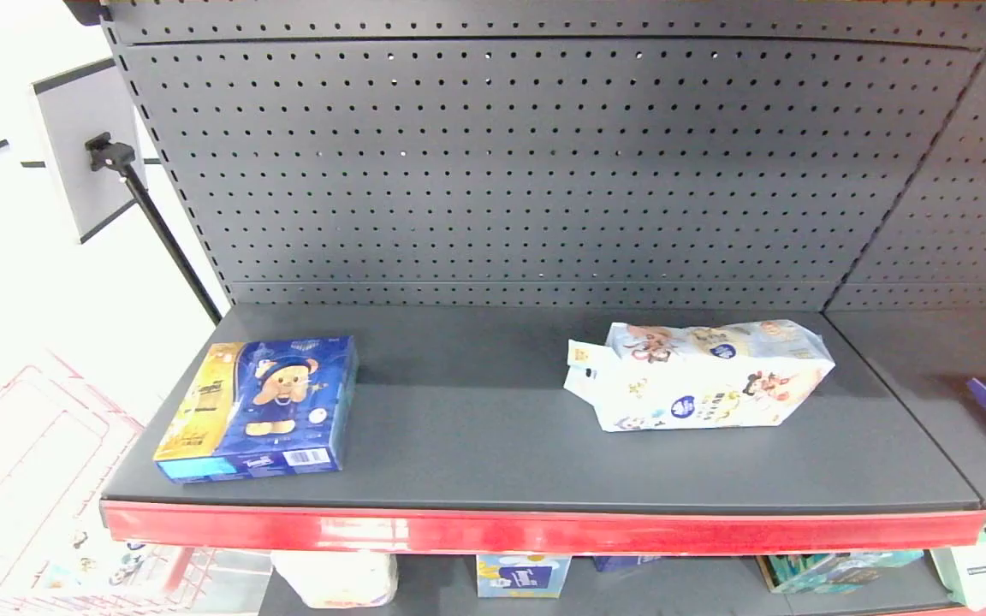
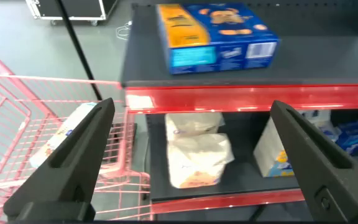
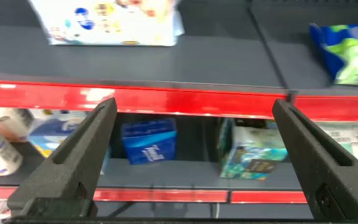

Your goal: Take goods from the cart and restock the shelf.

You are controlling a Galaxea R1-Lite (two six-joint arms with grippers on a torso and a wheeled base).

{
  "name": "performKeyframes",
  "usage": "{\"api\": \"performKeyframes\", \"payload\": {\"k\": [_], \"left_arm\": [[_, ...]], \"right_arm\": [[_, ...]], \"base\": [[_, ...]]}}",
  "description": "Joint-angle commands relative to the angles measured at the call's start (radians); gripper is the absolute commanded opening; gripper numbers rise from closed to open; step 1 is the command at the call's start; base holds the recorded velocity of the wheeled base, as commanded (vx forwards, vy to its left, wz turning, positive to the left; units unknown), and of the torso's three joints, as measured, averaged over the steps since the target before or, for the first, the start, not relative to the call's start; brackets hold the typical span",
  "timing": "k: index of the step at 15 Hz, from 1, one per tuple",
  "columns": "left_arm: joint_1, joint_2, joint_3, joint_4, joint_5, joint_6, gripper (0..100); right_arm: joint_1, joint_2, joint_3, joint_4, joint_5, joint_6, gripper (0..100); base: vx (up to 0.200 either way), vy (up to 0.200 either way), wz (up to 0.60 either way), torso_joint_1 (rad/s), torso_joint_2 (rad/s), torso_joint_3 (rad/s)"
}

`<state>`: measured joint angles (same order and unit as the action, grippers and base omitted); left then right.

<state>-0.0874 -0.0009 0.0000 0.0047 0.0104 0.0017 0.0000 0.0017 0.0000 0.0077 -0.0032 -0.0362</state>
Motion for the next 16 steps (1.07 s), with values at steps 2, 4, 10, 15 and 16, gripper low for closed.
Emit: {"api": "performKeyframes", "payload": {"k": [2,4,10,15,16], "left_arm": [[0.0,0.001,0.0,0.0,0.0,0.0,100],[0.0,0.001,0.0,0.0,0.0,0.0,100],[0.0,0.001,0.0,0.0,0.0,0.0,100],[0.0,0.001,0.0,0.0,0.0,0.0,100],[0.0,0.001,0.0,0.0,0.0,0.0,100]], "right_arm": [[0.0,0.0,0.0,0.0,0.0,-0.001,100],[0.0,0.0,0.0,0.0,0.0,-0.001,100],[0.0,0.0,0.0,0.0,0.0,-0.001,100],[0.0,0.0,0.0,0.0,0.0,-0.001,100],[0.0,0.0,0.0,0.0,0.0,0.001,100]], "base": [[0.0,0.2,0.0,0.005,0.0,0.005],[0.0,0.2,0.0,-0.002,0.0,0.005],[0.0,0.2,0.0,0.001,0.01,0.001],[0.0,0.2,0.0,0.004,0.0,0.003],[0.0,0.2,0.0,0.002,-0.01,0.002]]}}
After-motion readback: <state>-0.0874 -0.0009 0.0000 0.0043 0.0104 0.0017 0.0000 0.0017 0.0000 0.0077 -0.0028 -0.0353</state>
